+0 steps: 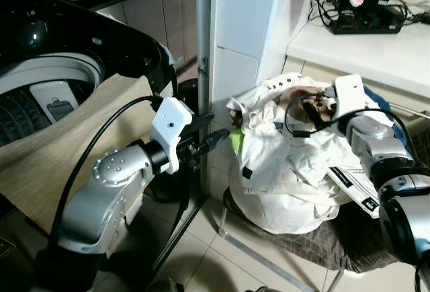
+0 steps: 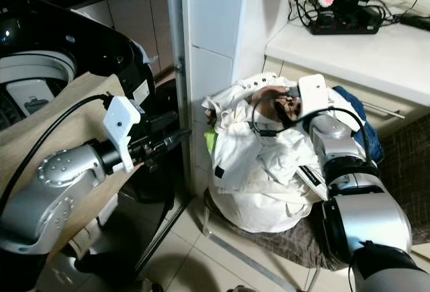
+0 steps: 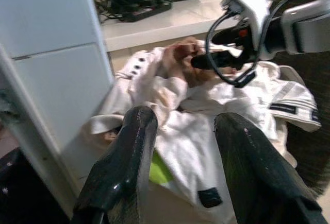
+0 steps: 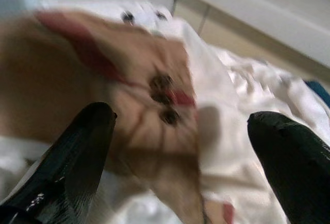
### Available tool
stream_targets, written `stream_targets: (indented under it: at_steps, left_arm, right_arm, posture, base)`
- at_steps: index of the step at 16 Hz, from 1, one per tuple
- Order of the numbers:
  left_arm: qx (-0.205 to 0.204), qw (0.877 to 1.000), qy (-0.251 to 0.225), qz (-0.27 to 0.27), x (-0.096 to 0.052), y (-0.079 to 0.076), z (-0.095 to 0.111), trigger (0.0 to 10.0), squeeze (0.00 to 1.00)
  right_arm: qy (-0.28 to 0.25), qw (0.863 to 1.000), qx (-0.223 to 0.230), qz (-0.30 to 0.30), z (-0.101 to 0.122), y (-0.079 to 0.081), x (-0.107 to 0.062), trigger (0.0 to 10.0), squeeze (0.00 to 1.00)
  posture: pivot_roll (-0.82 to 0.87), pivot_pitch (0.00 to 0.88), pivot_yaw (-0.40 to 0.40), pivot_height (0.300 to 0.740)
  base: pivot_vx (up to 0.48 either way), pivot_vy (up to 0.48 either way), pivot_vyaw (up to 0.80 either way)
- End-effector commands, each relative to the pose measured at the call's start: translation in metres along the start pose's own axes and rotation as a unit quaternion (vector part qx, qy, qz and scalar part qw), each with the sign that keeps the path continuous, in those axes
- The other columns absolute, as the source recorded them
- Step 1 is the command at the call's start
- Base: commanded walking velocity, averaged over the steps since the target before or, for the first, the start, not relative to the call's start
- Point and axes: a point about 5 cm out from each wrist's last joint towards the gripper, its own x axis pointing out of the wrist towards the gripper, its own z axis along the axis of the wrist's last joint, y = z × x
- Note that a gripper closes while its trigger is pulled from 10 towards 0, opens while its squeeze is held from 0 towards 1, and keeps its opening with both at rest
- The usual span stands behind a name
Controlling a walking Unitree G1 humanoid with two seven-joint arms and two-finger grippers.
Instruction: Clothes washing
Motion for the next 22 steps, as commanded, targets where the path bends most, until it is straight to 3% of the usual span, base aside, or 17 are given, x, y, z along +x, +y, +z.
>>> stream_targets:
  at_steps: [1,3,4,5,6,7,14,20,22]
  left_arm:
    - [-0.002,1.000,0.008,-0.019,-0.001,-0.006,0.000,10.0,0.00]
    - [-0.005,1.000,0.001,-0.007,0.000,-0.005,0.005,10.0,0.00]
    - [-0.009,1.000,-0.007,-0.007,0.002,-0.003,0.009,10.0,0.00]
    - [-0.008,1.000,-0.007,-0.012,0.002,-0.004,0.011,10.0,0.00]
    - [-0.009,1.000,-0.006,-0.018,0.003,-0.005,0.011,10.0,0.00]
    - [-0.013,0.999,-0.005,-0.029,0.003,-0.008,0.011,10.0,0.00]
    - [-0.030,0.997,0.009,-0.067,-0.002,-0.021,0.007,10.0,0.00]
    - [-0.034,0.997,0.010,-0.069,0.000,-0.023,0.007,10.0,0.00]
    - [-0.033,0.998,0.007,-0.057,0.002,-0.021,0.007,10.0,0.00]
  right_arm:
    - [0.032,0.999,0.001,-0.004,-0.011,-0.004,-0.002,10.0,0.00]
    - [0.074,0.997,-0.016,0.014,-0.028,0.000,-0.004,10.0,0.00]
    - [0.072,0.997,-0.002,0.014,-0.029,0.000,-0.004,10.0,0.00]
    - [0.067,0.998,0.004,0.020,-0.028,0.002,-0.003,9.0,0.00]
    - [0.060,0.998,0.003,0.027,-0.027,0.003,-0.003,2.3,0.00]
    - [0.052,0.998,0.008,0.025,-0.025,0.003,-0.003,0.0,0.00]
    - [0.053,0.998,-0.009,0.035,-0.027,0.006,-0.003,0.0,0.00]
    - [0.050,0.998,-0.017,0.026,-0.026,0.003,-0.003,0.0,0.00]
    - [0.046,0.999,-0.001,0.018,-0.025,0.000,-0.004,0.0,0.00]
  posture:
    - [0.03,0.054,0.026,0.740]
    - [0.04,0.055,0.028,0.740]
    - [0.04,0.054,0.029,0.740]
    - [0.03,0.053,0.028,0.740]
    - [0.03,0.052,0.029,0.740]
    - [0.03,0.053,0.028,0.740]
    - [0.04,0.044,0.011,0.740]
    - [0.04,0.032,0.001,0.740]
    - [0.03,0.028,-0.001,0.740]
  base:
    - [0.000,0.000,0.00]
    - [0.000,0.000,0.00]
    - [0.000,0.000,0.00]
    - [0.000,0.000,0.00]
    - [0.000,0.000,0.00]
    - [0.000,0.000,0.00]
    - [0.000,0.000,0.00]
    - [0.000,0.000,0.00]
    - [0.000,0.000,0.00]
